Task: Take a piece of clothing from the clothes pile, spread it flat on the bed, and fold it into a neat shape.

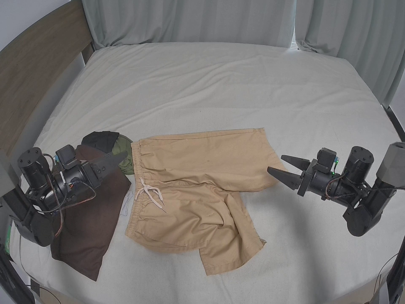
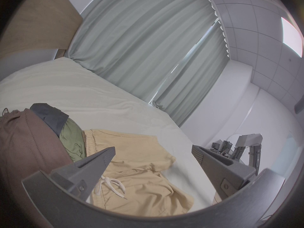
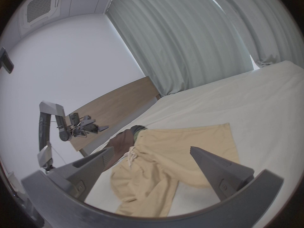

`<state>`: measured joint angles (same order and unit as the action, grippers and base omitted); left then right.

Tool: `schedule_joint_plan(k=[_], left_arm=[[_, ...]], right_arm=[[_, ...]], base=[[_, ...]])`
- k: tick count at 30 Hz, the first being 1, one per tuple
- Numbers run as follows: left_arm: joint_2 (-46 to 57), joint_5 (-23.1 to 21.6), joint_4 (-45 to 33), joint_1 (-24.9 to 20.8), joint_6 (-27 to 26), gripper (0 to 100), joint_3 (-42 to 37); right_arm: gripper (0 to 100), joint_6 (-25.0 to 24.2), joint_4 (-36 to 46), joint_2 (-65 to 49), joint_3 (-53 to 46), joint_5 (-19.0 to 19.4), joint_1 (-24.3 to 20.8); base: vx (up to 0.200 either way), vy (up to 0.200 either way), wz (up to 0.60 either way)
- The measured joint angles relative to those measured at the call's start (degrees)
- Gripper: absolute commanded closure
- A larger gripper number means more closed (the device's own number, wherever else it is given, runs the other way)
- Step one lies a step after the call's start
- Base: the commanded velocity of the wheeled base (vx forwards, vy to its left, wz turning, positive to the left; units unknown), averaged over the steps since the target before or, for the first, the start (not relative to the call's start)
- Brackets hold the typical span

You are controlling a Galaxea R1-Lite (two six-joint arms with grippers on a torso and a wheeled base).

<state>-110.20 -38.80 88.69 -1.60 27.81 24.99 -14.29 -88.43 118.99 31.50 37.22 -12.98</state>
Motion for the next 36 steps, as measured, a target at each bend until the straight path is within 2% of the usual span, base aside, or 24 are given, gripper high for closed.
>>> schedule_joint_plan(k=[3,11,14,20,28,36], left_arm=[[2.9,-2.3,0.0,0.0,-2.4,0,-2.9],[5.8,-8.5,-0.1,1.5,-15.7,0,-7.7],[6.1,-11.1,-0.1,2.5,-18.5,0,-8.5],[6.4,-11.5,-0.1,3.4,-20.0,0,-9.4],[5.0,-12.4,-0.1,3.5,-28.1,0,-9.9],[3.4,-12.7,-0.1,3.6,-29.7,0,-10.5]], right_arm=[[0,0.1,0.0,-2.9,-3.8,1.0,-1.3],[0,-0.5,0.0,-6.1,-7.2,1.4,-3.0],[0,-0.7,0.0,-6.4,-8.1,1.4,-3.2],[0,-0.7,0.0,-6.9,-9.9,1.3,-3.1],[0,-1.3,0.0,-5.8,-12.3,1.1,-3.3],[0,-2.3,0.1,-3.3,-13.1,1.0,-3.1]], base=[[0.0,0.0,0.0],[0.0,0.0,0.0],[0.0,0.0,0.0],[0.0,0.0,0.0],[0.0,0.0,0.0],[0.0,0.0,0.0]])
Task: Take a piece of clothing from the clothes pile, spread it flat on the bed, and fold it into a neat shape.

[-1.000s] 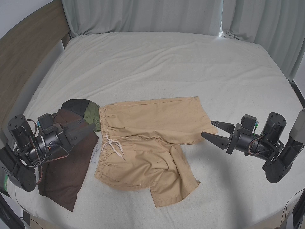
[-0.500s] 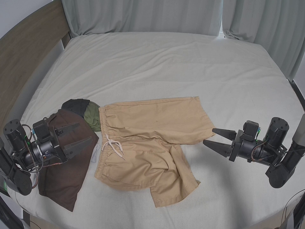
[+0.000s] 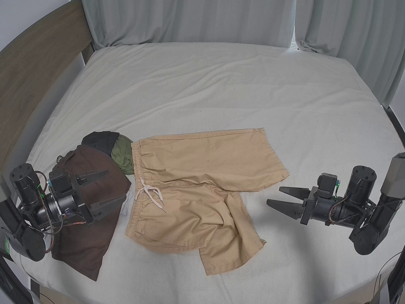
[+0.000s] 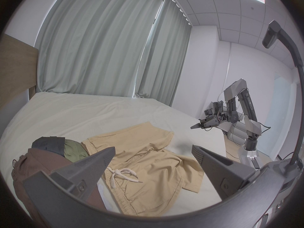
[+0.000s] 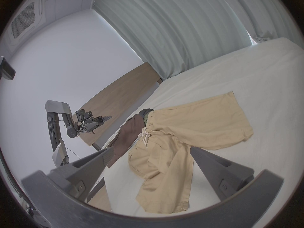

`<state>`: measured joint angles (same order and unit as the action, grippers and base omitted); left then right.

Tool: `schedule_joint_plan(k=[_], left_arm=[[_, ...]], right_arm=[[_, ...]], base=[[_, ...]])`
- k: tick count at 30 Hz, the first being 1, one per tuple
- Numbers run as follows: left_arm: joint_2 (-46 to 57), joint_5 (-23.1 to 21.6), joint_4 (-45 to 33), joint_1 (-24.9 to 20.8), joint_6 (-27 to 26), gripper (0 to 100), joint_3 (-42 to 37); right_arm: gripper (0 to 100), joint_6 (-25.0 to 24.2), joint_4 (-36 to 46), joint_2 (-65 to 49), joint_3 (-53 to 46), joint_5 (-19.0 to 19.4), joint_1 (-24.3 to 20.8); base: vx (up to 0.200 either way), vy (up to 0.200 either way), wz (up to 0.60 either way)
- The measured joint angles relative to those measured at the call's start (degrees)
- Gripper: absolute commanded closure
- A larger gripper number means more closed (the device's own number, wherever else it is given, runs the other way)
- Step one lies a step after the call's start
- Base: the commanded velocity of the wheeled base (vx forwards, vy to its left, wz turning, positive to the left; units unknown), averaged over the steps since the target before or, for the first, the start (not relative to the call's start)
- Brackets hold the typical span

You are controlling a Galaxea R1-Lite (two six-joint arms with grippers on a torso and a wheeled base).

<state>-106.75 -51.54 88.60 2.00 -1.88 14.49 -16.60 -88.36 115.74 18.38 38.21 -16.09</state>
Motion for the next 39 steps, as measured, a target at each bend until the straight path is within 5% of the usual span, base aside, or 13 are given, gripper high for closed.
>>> schedule_joint_plan(k=[39], left_arm=[[-6.0,0.0,0.0,-1.3,-4.7,0,-2.1]], right_arm=[[0,-0.9,-0.1,17.9,-5.6,-0.1,-0.1]], base=[[0.0,0.0,0.0]])
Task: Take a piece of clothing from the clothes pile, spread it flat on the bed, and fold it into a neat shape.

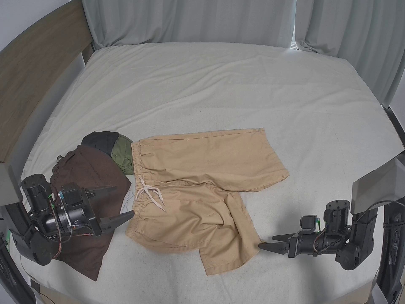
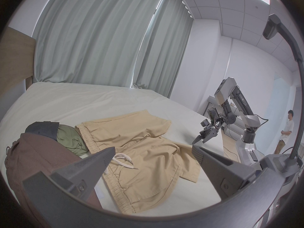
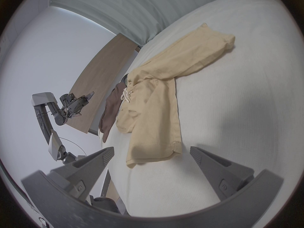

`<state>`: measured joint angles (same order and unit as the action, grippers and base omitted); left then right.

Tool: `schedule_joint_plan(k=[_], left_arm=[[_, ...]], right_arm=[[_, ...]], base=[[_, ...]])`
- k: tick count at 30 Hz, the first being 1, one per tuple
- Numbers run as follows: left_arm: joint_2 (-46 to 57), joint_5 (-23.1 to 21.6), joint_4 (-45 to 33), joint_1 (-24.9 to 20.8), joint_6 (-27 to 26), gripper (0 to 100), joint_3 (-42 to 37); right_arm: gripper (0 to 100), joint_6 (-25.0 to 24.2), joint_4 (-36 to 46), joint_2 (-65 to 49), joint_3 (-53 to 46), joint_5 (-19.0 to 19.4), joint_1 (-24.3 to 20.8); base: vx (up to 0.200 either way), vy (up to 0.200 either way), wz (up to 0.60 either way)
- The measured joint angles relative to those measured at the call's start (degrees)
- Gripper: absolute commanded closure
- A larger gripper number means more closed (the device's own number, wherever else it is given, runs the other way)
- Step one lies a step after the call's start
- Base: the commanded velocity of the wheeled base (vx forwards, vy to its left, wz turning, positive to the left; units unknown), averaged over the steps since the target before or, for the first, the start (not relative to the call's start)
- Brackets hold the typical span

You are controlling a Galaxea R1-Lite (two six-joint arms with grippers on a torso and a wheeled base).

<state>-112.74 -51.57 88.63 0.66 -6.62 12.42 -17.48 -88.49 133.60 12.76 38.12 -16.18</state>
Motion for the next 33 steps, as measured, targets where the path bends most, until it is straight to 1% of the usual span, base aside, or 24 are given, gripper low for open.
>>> schedule_joint_plan(k=[4,11,18,25,33], left_arm=[[-0.2,0.0,0.0,-0.3,0.0,0,-0.3],[-0.2,0.1,0.0,-0.5,0.0,0,-0.5],[-0.4,0.1,0.0,-0.6,-0.1,0,-0.5],[-0.4,0.1,0.0,-0.9,-0.1,0,-0.7],[-0.4,0.1,0.0,-1.2,-0.1,0,-0.8]], right_arm=[[0,-0.4,0.0,1.5,0.4,0.0,-0.3],[0,-4.6,0.0,3.0,0.9,0.0,-2.2],[0,-5.4,0.0,3.4,1.7,0.1,-3.7],[0,-9.0,0.0,3.6,3.0,0.1,-5.6],[0,-11.1,-0.1,3.6,5.5,-0.4,-5.5]], base=[[0.0,0.0,0.0],[0.0,0.0,0.0],[0.0,0.0,0.0],[0.0,0.0,0.0],[0.0,0.0,0.0]])
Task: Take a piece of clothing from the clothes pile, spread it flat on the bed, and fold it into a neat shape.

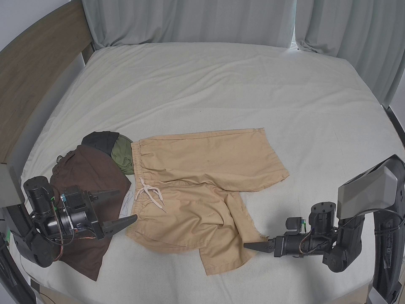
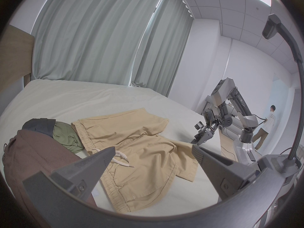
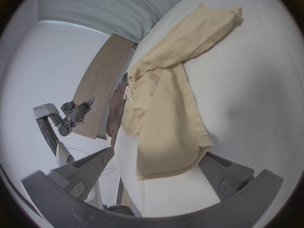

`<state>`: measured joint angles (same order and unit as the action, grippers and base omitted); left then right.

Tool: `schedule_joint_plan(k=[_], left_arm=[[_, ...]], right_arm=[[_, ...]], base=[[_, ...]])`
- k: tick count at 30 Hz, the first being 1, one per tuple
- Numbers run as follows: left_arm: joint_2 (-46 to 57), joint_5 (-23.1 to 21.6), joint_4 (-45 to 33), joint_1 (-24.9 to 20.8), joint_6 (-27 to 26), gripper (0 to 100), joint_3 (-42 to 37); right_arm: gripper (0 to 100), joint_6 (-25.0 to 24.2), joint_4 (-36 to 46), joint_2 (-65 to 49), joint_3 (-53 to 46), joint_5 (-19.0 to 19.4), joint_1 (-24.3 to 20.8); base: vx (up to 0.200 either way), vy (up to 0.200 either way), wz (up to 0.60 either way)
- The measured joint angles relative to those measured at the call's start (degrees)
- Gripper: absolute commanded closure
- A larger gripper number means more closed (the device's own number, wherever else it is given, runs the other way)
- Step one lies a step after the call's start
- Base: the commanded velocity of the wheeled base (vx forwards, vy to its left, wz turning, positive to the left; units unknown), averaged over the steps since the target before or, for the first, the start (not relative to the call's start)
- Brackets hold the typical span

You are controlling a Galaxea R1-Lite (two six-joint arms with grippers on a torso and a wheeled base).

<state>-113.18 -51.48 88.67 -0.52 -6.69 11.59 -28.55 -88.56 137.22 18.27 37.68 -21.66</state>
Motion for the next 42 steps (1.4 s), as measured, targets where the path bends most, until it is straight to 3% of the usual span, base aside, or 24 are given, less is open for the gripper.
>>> schedule_joint_plan(k=[6,17,18,29,35,42], left_arm=[[-0.6,0.0,0.0,-0.1,-1.5,0,-0.1],[-1.8,0.0,0.0,-0.1,-2.8,0,0.0],[-1.8,0.0,0.0,-0.1,-2.8,0,0.0],[-2.0,0.0,0.0,-0.1,-2.8,0,0.0],[-2.0,0.0,0.0,-0.1,-2.8,0,-0.1],[-2.0,0.0,0.0,-0.4,-2.8,0,-0.1]], right_arm=[[0,-1.4,0.0,-0.2,1.6,-3.7,0.7],[0,-1.7,0.0,-0.6,1.7,-4.2,0.9],[100,-1.7,0.0,-0.6,1.6,-4.2,0.9],[100,-1.5,-0.1,-0.7,1.9,-4.3,1.7],[100,-1.4,0.0,-1.5,2.7,-7.8,3.1],[100,-1.4,0.0,-2.2,5.9,-8.4,6.2]], base=[[0.0,0.0,0.0],[0.0,0.0,0.0],[0.0,0.0,0.0],[0.0,0.0,0.0],[0.0,0.0,0.0],[0.0,0.0,0.0]])
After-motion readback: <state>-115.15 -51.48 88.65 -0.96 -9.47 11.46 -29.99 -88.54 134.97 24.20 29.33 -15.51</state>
